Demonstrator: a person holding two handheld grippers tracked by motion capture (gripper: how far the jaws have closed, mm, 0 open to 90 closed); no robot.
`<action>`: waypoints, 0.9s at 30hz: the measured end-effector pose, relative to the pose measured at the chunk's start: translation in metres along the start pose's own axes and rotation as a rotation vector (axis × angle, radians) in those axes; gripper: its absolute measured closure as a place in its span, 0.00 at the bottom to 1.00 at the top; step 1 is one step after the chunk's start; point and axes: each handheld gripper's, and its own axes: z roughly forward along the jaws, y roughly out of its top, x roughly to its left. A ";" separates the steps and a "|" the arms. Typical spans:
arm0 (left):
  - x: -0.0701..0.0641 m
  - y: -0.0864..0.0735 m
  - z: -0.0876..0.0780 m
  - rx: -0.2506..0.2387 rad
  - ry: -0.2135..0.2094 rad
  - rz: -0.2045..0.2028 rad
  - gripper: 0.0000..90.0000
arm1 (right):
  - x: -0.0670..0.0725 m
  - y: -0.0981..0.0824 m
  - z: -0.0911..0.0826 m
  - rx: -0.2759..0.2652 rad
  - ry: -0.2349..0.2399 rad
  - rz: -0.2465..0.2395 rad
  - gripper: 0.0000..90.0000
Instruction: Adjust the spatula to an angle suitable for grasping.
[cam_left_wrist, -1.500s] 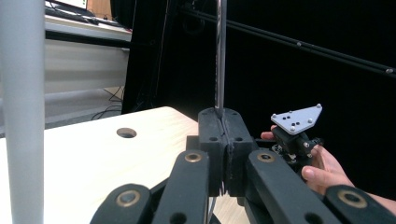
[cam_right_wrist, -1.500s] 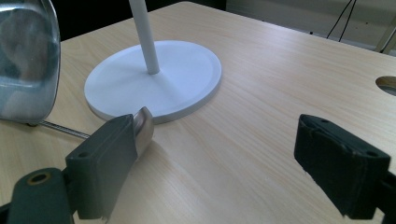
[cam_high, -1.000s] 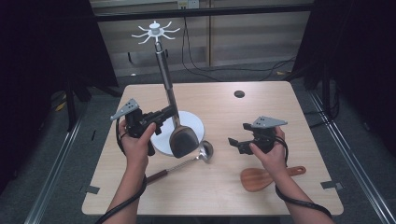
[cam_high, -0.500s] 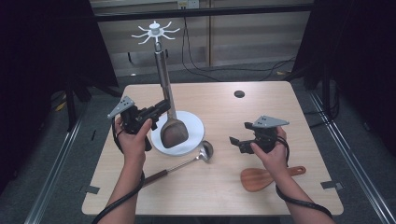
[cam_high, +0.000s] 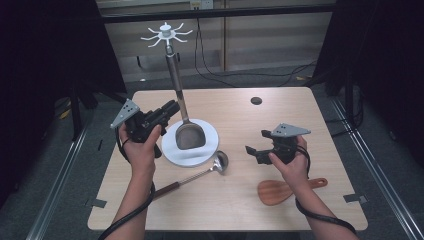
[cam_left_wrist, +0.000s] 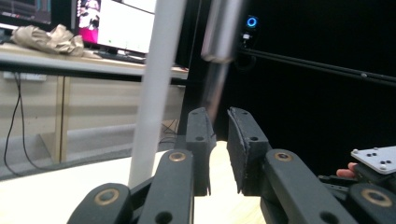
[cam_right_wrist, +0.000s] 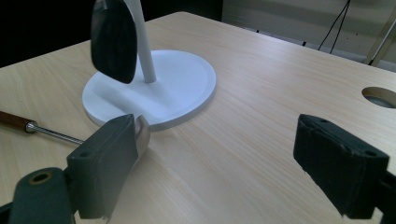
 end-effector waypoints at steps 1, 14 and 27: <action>-0.002 0.003 0.001 0.001 -0.014 0.001 0.90 | 0.000 0.000 0.000 0.001 0.005 0.002 0.14; -0.023 0.050 0.011 0.037 -0.073 0.075 1.00 | 0.002 0.002 0.000 -0.009 0.014 0.000 0.14; -0.034 0.106 0.026 0.021 -0.028 0.148 1.00 | 0.002 0.003 -0.001 -0.019 0.021 0.012 0.14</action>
